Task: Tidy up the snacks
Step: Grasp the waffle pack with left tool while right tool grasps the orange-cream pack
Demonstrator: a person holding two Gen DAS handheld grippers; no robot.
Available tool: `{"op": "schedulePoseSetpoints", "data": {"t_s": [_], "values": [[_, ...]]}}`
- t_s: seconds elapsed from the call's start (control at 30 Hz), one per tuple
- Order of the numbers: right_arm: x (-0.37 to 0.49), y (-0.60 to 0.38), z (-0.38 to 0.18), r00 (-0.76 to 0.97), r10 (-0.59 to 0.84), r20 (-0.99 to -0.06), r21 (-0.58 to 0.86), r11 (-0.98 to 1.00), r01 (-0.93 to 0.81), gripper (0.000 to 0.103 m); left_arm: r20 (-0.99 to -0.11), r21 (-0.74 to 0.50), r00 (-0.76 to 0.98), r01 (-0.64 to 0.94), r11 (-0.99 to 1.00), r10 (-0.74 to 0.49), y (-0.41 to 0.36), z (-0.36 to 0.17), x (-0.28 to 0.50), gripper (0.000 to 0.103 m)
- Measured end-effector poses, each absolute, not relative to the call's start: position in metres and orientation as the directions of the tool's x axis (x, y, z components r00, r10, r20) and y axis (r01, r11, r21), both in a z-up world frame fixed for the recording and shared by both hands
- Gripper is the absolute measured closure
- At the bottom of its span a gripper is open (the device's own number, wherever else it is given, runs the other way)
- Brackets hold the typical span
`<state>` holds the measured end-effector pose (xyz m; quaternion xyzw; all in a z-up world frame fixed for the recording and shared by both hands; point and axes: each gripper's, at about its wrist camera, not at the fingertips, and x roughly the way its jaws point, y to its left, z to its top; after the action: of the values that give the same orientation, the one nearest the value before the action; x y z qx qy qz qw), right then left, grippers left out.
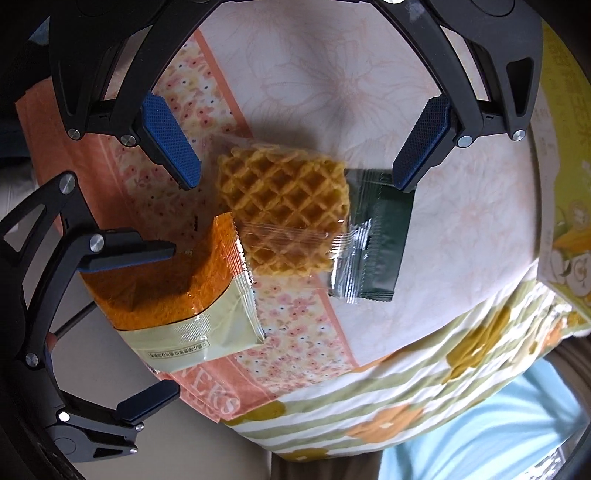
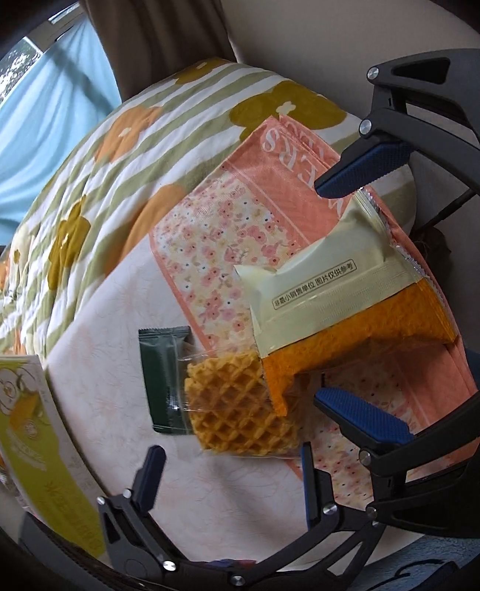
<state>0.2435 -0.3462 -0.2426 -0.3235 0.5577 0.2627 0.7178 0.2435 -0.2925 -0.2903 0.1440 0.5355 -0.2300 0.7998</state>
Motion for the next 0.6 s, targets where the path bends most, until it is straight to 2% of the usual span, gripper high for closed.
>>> {"op": "schedulePoseSetpoints", "data": {"t_s": [0.13, 0.23, 0.6], "values": [[0.245, -0.345, -0.253, 0.227, -0.007, -0.974, -0.179, 0.639, -0.748, 0.002, -0.930, 0.005, 0.309, 0.554, 0.833, -0.200, -0.301, -0.299, 0.244, 0.000], [0.251, -0.347, -0.260, 0.194, -0.003, -0.981, -0.148, 0.656, -0.740, 0.016, -0.934, 0.008, 0.299, 0.558, 0.830, -0.193, -0.304, -0.303, 0.246, 0.000], [0.268, -0.362, -0.251, 0.173, 0.087, -0.981, -0.046, 0.765, -0.642, 0.032, -0.938, 0.050, 0.305, 0.587, 0.808, -0.163, -0.316, -0.310, 0.256, 0.000]]}}
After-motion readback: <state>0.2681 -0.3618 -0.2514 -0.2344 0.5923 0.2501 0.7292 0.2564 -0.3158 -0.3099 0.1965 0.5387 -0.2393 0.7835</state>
